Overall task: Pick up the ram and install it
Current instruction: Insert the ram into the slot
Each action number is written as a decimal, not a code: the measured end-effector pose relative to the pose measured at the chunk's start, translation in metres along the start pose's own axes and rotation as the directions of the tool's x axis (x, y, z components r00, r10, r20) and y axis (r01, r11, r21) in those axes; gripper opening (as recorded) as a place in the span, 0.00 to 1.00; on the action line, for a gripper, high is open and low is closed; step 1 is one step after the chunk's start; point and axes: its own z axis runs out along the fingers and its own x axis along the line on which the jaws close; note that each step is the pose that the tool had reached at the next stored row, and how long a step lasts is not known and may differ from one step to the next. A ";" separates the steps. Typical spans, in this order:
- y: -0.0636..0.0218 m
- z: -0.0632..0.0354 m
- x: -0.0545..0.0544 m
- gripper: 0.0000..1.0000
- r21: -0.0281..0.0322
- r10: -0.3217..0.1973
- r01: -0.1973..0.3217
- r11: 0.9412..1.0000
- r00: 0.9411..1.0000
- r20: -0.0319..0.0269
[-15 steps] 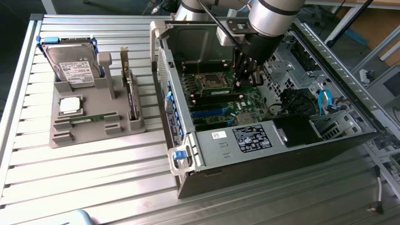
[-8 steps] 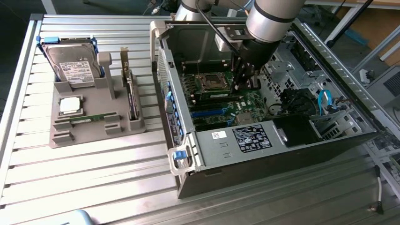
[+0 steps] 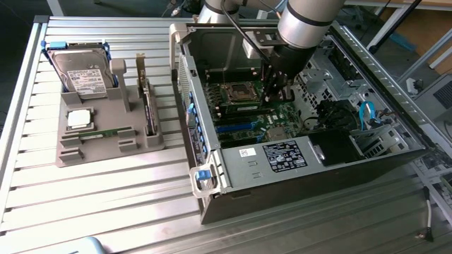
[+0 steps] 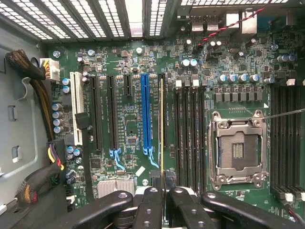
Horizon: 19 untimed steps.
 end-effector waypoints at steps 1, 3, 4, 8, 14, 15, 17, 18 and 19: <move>0.0000 0.0000 0.000 0.12 0.000 0.000 0.000 1.000 1.000 0.000; 0.0001 0.0008 -0.002 0.12 0.000 0.000 0.000 1.000 1.000 0.000; 0.0002 0.0013 -0.003 0.12 0.000 0.000 0.000 1.000 1.000 0.000; 0.0005 0.0044 -0.010 0.12 0.000 0.000 0.000 1.000 1.000 0.000; 0.0007 0.0081 -0.016 0.12 0.000 0.000 0.000 1.000 1.000 0.000; 0.0007 0.0082 -0.016 0.12 0.000 0.000 0.000 1.000 1.000 0.000; 0.0008 0.0082 -0.016 0.12 0.000 0.000 0.000 1.000 1.000 0.000; 0.0008 0.0081 -0.016 0.12 0.000 0.000 0.000 1.000 1.000 0.000; 0.0008 0.0081 -0.016 0.12 0.000 0.000 0.000 1.000 1.000 0.000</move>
